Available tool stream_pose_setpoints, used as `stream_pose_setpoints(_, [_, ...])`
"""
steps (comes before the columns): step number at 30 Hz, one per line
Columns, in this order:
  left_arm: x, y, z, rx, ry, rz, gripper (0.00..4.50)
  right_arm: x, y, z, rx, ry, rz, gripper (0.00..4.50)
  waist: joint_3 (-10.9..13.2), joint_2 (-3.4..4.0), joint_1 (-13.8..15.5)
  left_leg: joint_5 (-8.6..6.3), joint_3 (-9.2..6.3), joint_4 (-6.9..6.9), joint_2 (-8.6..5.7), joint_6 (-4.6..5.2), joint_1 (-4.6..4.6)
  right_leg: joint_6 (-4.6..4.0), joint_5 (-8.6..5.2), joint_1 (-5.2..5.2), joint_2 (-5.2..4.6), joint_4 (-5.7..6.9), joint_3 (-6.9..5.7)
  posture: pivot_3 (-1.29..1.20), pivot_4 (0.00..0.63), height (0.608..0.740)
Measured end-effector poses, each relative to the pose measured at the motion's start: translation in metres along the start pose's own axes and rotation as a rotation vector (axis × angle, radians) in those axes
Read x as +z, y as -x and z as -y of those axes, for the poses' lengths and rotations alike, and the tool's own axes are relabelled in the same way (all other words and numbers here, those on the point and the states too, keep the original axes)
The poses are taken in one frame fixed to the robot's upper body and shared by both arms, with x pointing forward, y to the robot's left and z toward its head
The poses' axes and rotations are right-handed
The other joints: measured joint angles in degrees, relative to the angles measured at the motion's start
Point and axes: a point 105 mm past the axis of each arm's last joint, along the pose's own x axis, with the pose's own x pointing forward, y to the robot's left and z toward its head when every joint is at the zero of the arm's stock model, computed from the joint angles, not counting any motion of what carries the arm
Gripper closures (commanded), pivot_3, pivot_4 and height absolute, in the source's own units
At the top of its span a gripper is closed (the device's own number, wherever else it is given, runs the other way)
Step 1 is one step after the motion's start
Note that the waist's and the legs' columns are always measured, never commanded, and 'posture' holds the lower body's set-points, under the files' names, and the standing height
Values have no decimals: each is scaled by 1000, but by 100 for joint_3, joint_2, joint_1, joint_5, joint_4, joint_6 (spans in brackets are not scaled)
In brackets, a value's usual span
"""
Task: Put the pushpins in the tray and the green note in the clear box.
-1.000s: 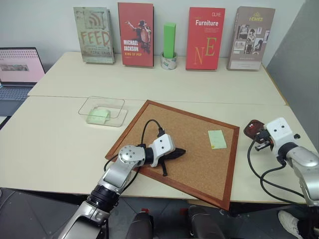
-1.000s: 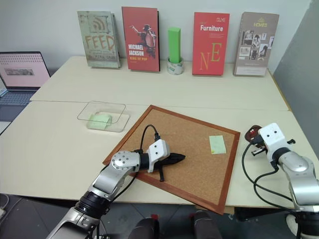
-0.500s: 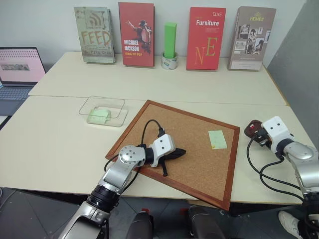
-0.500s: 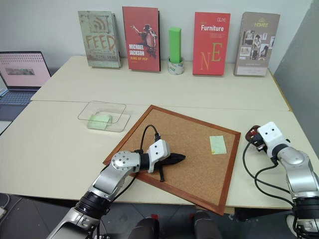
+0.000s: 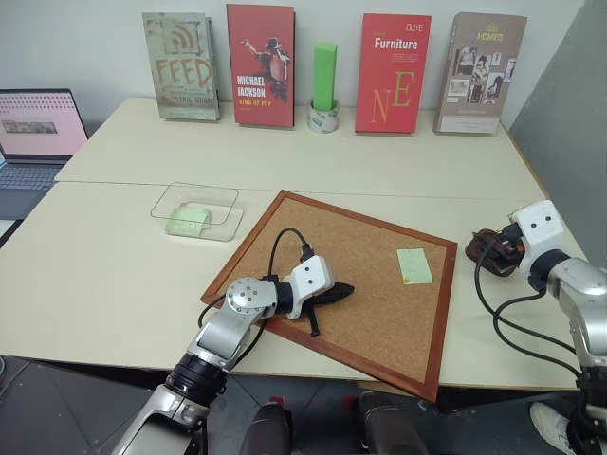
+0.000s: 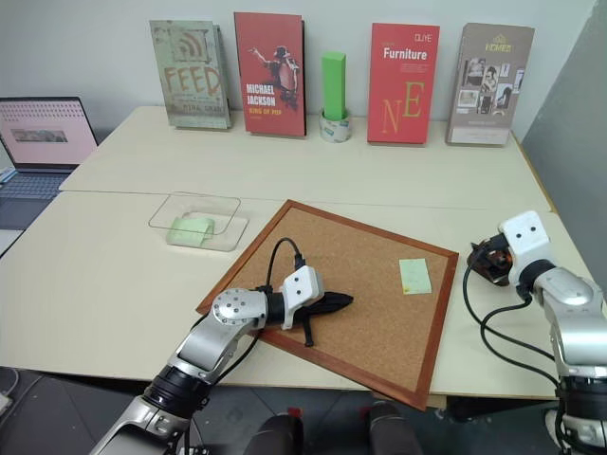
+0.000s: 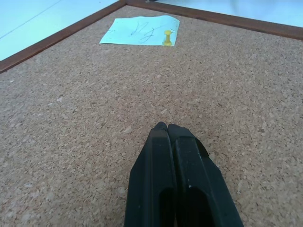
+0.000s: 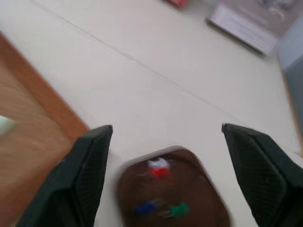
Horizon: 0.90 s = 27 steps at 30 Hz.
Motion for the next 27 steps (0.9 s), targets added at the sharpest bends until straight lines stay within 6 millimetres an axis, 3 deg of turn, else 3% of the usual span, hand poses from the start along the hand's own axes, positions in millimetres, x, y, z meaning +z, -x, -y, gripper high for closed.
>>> stream_pose_setpoints(5, [-1,2,-1,2,-2,-4,4500,1,13,-46,121,-143,47,570,-1,2,-1,0,-1,1,1,0,-1,-4,-2,-2,-1,0,-1,0,150,740])
stream_pose_setpoints(12, [-2,2,-2,3,-4,-10,4500,-3,10,-96,252,-210,34,570,-1,1,-11,0,2,4,4,0,6,-10,-6,-3,-1,0,1,0,150,740])
stream_pose_setpoints(21, [-1,2,-3,0,-9,-8,4500,-21,1,-112,277,-212,-30,570,-1,1,-5,0,2,1,3,0,3,-10,-6,-3,-1,0,0,0,150,740])
stream_pose_setpoints(27, [-1,3,-3,0,-12,-8,4500,-27,-4,-112,255,-229,-41,1688,-1,1,-7,0,2,1,3,0,3,-10,-6,-4,0,0,0,0,150,740])
